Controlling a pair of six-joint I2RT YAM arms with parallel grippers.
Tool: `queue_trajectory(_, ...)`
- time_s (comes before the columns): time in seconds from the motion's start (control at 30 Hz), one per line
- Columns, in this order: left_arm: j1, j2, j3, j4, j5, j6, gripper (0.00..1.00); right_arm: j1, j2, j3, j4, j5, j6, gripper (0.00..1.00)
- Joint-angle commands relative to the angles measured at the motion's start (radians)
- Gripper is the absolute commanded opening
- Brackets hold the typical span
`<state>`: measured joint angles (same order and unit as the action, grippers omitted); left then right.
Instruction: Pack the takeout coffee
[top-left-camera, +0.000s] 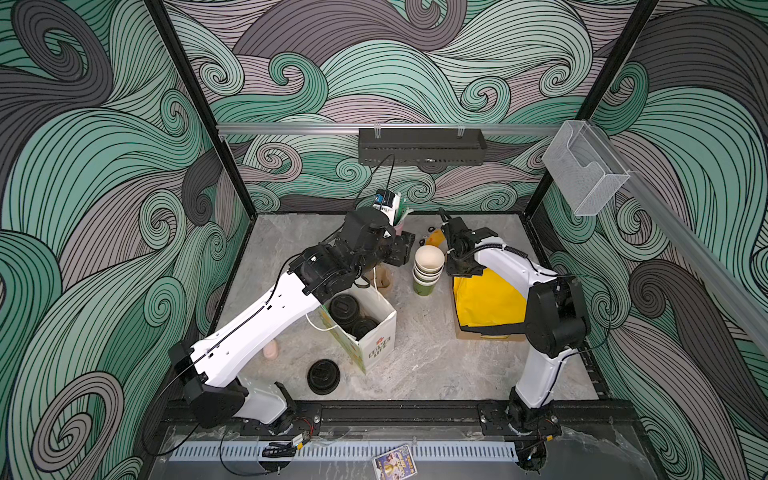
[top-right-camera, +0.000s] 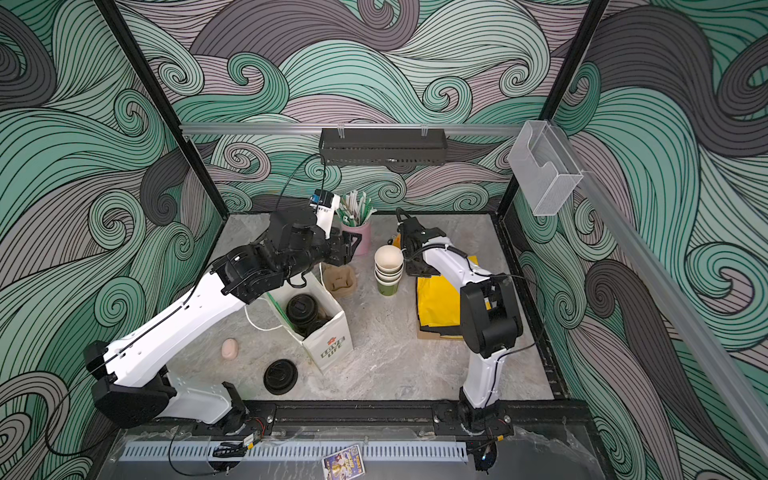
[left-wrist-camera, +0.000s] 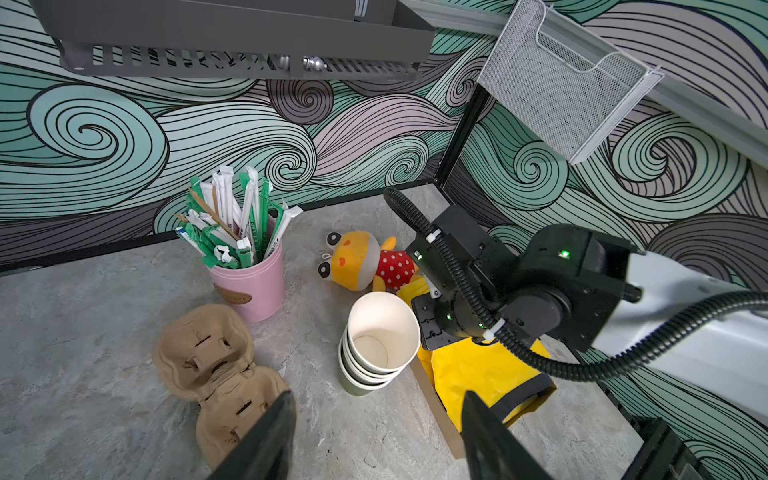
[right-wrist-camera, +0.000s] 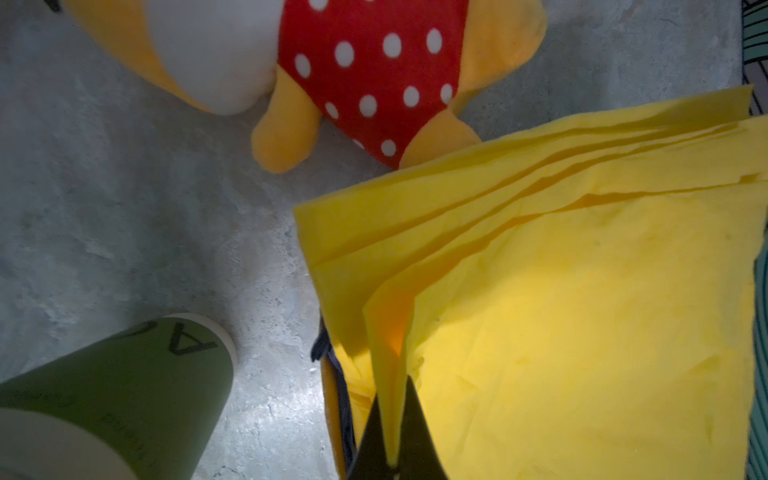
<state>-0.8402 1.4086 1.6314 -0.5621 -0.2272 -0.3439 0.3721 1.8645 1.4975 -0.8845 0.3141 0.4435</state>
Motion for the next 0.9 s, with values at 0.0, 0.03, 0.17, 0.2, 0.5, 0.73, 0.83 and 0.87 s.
queue_trajectory(0.0, 0.006, -0.012, 0.011, 0.008, 0.0, 0.023, 0.65, 0.001, -0.042, 0.016, -0.02, 0.004, 0.017, 0.0)
queue_trajectory(0.03, 0.006, -0.01, 0.017, 0.01, 0.0, 0.028, 0.65, 0.001, -0.059, 0.011, -0.021, -0.001, 0.015, 0.0)
queue_trajectory(0.17, 0.004, 0.006, 0.062, 0.004, 0.037, 0.092, 0.65, -0.028, -0.182, -0.036, -0.034, -0.047, 0.012, 0.0)
queue_trajectory(0.2, -0.001, 0.028, 0.074, 0.008, 0.06, 0.111, 0.65, -0.043, -0.227, -0.055, -0.04, -0.066, 0.011, 0.0)
queue_trajectory(0.5, -0.123, 0.186, 0.167, 0.066, 0.252, 0.272, 0.66, -0.177, -0.651, -0.122, -0.108, -0.235, 0.006, 0.0)
queue_trajectory(0.73, -0.207, 0.337, 0.2, 0.254, 0.227, 0.298, 0.77, -0.212, -0.801, -0.018, -0.227, -0.263, 0.018, 0.0)
queue_trajectory(0.83, -0.229, 0.398, 0.258, 0.268, 0.291, 0.316, 0.81, -0.211, -0.82, 0.029, -0.263, -0.254, 0.04, 0.0)
queue_trajectory(0.87, -0.234, 0.417, 0.275, 0.271, 0.327, 0.31, 0.82, -0.211, -0.824, 0.049, -0.273, -0.241, 0.05, 0.0)
